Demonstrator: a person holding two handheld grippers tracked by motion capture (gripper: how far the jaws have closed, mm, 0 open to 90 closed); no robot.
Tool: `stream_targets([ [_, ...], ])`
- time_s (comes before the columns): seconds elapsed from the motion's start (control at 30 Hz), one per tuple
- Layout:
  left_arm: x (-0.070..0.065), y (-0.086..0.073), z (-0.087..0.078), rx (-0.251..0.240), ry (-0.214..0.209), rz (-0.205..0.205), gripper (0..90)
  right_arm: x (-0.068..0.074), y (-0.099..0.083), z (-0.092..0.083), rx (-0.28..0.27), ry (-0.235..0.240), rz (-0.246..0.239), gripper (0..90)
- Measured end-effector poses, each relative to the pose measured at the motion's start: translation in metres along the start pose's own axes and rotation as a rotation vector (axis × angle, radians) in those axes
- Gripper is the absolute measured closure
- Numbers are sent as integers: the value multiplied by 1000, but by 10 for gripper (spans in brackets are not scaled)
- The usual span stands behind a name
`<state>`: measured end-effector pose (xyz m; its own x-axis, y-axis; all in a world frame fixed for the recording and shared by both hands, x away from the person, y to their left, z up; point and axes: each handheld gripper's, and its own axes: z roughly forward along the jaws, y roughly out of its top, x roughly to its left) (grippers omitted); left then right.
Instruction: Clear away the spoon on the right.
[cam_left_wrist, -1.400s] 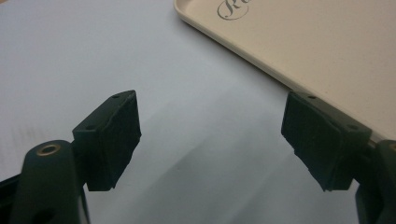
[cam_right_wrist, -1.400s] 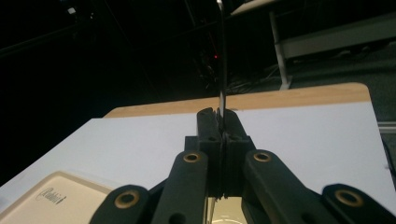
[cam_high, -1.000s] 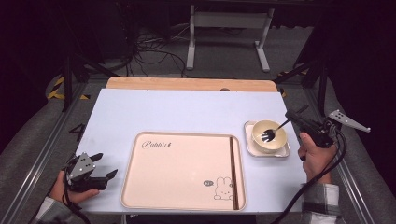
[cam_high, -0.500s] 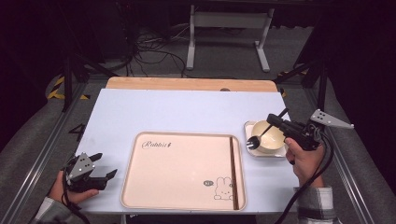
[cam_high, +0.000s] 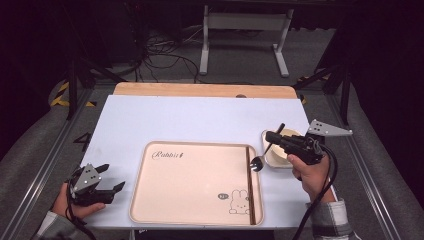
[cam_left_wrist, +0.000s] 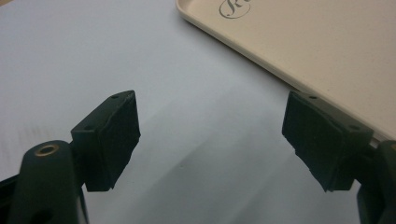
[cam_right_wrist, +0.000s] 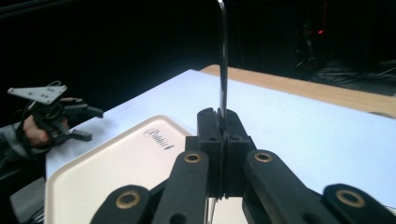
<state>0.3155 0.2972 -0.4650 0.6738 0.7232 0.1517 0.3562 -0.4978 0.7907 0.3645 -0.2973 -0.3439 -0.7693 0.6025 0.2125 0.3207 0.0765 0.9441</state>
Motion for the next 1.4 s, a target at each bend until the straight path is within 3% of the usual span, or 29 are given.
stream_targets([
  [0.53,0,0,-1,0,4,2,198,23,-22,48,179,124,-11,896],
  [0.97,0,0,0,2,3,4,196,30,-40,74,271,180,3,892],
  [1.4,0,0,0,10,4,6,196,32,-57,98,363,150,3,804],
])
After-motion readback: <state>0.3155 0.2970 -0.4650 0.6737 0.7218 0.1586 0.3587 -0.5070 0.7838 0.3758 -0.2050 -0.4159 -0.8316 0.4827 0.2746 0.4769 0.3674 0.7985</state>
